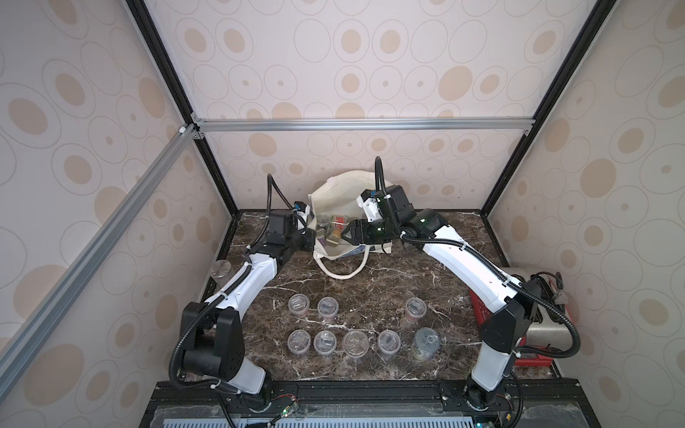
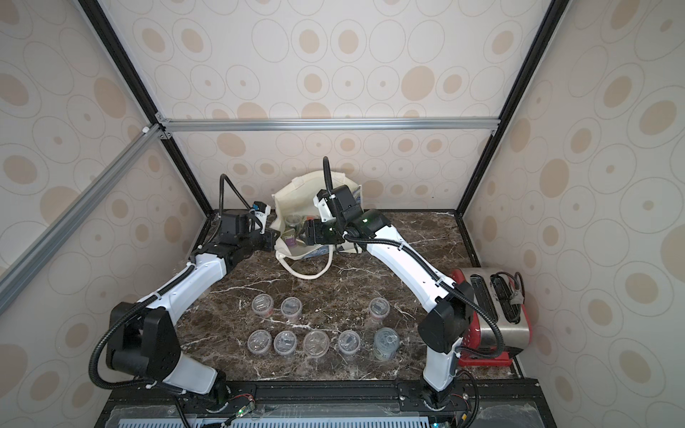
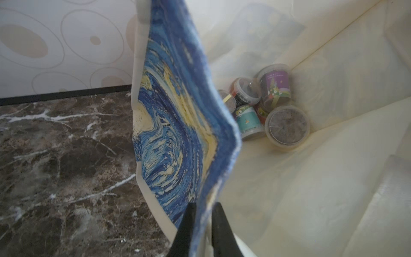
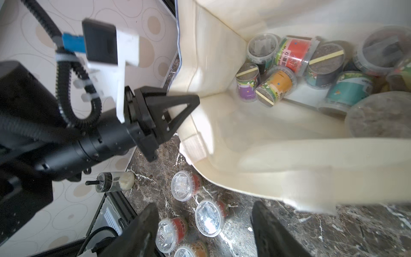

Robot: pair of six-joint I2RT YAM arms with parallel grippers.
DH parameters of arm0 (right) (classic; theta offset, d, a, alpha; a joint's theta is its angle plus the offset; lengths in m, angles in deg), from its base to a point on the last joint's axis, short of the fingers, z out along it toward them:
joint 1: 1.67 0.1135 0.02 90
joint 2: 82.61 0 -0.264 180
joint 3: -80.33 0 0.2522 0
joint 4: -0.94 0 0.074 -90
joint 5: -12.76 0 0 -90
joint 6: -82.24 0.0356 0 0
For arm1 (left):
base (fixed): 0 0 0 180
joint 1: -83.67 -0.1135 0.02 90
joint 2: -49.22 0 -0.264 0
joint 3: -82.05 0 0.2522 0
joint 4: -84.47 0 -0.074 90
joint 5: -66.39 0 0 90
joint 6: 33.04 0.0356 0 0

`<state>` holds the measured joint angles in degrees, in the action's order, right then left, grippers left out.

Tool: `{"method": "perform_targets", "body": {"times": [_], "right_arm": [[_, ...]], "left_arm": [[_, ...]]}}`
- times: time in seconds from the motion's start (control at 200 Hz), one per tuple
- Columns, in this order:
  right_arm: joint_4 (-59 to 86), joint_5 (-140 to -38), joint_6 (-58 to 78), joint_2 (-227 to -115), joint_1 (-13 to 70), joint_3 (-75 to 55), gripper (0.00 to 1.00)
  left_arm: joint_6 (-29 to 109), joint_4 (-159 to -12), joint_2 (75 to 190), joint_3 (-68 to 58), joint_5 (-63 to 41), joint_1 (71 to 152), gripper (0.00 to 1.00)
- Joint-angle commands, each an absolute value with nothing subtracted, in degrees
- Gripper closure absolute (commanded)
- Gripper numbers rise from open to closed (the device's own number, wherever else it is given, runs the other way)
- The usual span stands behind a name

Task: Take out the seed jars from the canvas bag
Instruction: Adjust the canvas bag at the center of the board.

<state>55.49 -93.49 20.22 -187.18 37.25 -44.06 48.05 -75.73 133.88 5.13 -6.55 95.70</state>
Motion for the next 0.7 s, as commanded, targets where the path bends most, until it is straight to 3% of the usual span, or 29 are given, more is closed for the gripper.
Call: {"method": "perform_targets", "body": {"times": [0.0, 0.42, 0.695], "right_arm": [[58.0, -94.1, 20.8, -189.4, 37.5, -46.2, 0.31], [55.5, -74.8, 20.9, -189.1, 38.6, -30.2, 0.3], [51.8, -82.1, 18.9, -191.9, 39.3, -32.0, 0.26]], "left_arm": [[45.9, -78.8, 127.9, 10.5, -5.6, 96.8, 0.85], [42.0, -80.8, 116.6, 25.6, -8.6, 100.5, 0.84], [39.7, -82.2, 116.6, 28.6, -8.0, 101.5, 0.84]]}}
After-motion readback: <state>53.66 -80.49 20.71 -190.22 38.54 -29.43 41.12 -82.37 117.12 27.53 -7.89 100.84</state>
